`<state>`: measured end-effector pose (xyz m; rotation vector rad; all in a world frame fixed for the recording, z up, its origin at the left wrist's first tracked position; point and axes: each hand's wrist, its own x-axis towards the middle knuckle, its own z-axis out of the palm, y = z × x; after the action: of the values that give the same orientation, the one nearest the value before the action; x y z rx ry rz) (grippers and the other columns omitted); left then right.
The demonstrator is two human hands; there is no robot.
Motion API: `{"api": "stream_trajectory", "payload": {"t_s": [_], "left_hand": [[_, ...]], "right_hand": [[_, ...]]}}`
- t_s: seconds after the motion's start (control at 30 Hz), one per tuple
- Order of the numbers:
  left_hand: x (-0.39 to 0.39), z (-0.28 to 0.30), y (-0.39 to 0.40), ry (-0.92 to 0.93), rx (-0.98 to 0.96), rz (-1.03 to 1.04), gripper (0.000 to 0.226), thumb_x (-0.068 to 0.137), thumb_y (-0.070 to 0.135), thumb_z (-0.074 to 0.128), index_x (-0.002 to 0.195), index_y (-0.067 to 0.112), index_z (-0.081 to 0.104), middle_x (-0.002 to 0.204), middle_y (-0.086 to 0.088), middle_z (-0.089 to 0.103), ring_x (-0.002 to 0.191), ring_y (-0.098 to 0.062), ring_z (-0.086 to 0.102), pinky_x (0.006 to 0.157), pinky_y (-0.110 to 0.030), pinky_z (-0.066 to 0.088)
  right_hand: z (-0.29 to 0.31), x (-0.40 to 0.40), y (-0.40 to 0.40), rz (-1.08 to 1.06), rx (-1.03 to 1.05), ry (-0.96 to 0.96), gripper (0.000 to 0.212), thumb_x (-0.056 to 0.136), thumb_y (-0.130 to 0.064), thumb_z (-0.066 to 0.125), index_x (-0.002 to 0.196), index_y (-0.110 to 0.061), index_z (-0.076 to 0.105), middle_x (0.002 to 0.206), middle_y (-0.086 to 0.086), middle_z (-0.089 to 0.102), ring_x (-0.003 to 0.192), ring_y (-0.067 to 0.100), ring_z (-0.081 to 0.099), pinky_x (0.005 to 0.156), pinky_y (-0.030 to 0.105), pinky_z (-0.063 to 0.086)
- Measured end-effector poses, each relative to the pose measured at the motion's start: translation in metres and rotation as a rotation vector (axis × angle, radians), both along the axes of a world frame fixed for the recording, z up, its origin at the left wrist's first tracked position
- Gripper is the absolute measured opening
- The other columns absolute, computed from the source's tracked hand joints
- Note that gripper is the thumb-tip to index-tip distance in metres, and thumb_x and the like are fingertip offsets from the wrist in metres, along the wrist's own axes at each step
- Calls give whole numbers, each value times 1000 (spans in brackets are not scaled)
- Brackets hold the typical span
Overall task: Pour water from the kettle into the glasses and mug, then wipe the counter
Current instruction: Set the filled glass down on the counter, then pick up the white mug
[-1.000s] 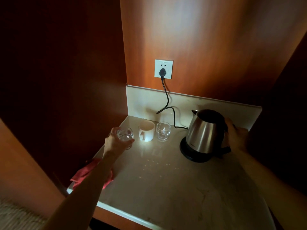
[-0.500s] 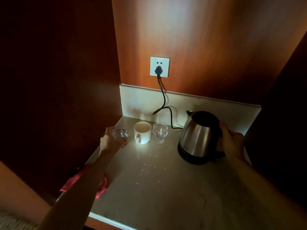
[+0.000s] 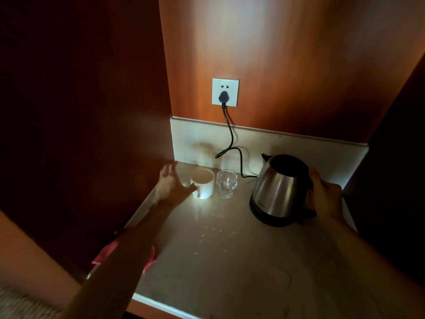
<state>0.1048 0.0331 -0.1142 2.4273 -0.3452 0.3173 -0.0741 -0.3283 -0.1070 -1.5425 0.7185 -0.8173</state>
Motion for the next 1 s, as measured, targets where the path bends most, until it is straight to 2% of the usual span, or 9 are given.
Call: {"api": "stream_trajectory", "payload": {"t_s": [0.1,0.2,0.27,0.47,0.57,0.63,0.8,0.87,1.0], "left_hand": [[-6,11,-26,34,107,-52,95,70,53,81,148,15,40,143,-5,50,130,-26,52,104,-41,44],[-7,13,-46,141,102,-118,97,75,49,83,149,8,37,146,-13,46,132,-31,48,107,-40,41],[-4,10,-55,199,105,-110,97,77,46,84,149,3,35,145,-17,44,133,-34,46,108,-41,39],[5,-6,-66,242,60,-13,96,73,44,86,143,0,37,138,-20,50,127,-35,49,103,-39,41],[5,-5,-66,217,46,34,94,67,46,89,136,2,44,128,-19,57,117,-34,56,93,-39,47],[-1,-2,-65,193,46,53,92,64,46,90,131,2,46,123,-19,61,111,-34,60,86,-38,50],[-46,-6,-57,156,23,15,94,60,52,91,132,9,47,127,-14,59,113,-32,58,88,-39,50],[-71,-11,-54,125,26,-18,94,58,53,91,131,11,49,125,-10,60,112,-28,57,88,-36,48],[-117,-21,-47,118,18,-96,96,56,58,88,135,19,49,125,-2,60,109,-22,60,91,-36,52]], "right_hand": [[0,0,0,-4,-19,8,91,66,-84,68,79,6,69,56,-5,69,53,4,66,58,27,52],[2,1,4,-4,-23,26,73,65,-82,67,69,-9,72,60,-7,73,63,11,71,60,27,51],[3,2,5,-13,-13,28,68,64,-81,66,68,-13,73,61,-6,74,68,16,72,61,27,50],[2,2,5,2,-29,13,69,75,-74,67,62,-6,68,49,-4,64,48,7,63,54,27,48],[0,2,4,3,-52,13,68,84,-67,67,68,-1,70,51,-4,66,50,6,64,56,27,49],[2,1,6,15,-60,16,69,79,-72,65,63,-4,68,51,-3,65,51,7,64,56,29,49],[5,-1,6,27,-64,12,88,70,-79,63,76,9,69,72,23,72,65,23,67,63,35,54],[9,-4,6,22,-63,27,85,69,-80,63,68,5,67,62,15,68,58,17,65,55,30,51],[15,-9,11,34,-31,40,63,69,-79,66,48,-20,61,43,-5,57,37,6,54,36,21,41]]}}
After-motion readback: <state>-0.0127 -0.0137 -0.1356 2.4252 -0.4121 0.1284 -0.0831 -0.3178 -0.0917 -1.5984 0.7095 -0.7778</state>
